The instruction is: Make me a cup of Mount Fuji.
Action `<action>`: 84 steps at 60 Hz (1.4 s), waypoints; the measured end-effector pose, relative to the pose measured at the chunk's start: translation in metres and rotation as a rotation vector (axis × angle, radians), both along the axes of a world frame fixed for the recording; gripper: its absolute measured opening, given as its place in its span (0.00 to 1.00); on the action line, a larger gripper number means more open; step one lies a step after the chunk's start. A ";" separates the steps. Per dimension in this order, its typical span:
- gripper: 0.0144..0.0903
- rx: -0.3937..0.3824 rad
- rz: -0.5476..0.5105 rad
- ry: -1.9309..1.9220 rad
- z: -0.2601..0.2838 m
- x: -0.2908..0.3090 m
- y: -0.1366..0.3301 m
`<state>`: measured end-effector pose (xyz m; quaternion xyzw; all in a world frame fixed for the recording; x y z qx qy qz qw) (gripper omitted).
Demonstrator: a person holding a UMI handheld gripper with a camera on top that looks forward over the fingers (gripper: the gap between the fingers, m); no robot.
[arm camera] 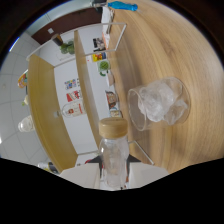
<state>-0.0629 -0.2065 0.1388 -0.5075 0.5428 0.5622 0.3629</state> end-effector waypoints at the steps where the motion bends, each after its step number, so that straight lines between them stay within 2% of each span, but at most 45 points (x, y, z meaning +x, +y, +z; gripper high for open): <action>1: 0.31 0.001 0.001 0.016 -0.001 -0.001 0.000; 13: 0.31 0.003 -0.012 0.130 0.002 0.000 0.001; 22: 0.31 -0.005 0.011 0.055 0.001 -0.001 -0.002; 32: 0.31 0.049 0.055 -0.285 0.020 -0.003 -0.007; 49: 0.32 0.165 0.130 -1.109 0.055 -0.013 -0.007; 55: 0.32 0.180 0.176 -1.368 0.040 -0.021 -0.005; 62: 0.31 0.163 0.247 -1.572 0.007 -0.030 -0.002; 73: 0.31 0.101 0.348 -1.710 -0.045 -0.040 -0.001; 84: 0.32 0.077 0.417 -1.735 -0.070 -0.047 -0.006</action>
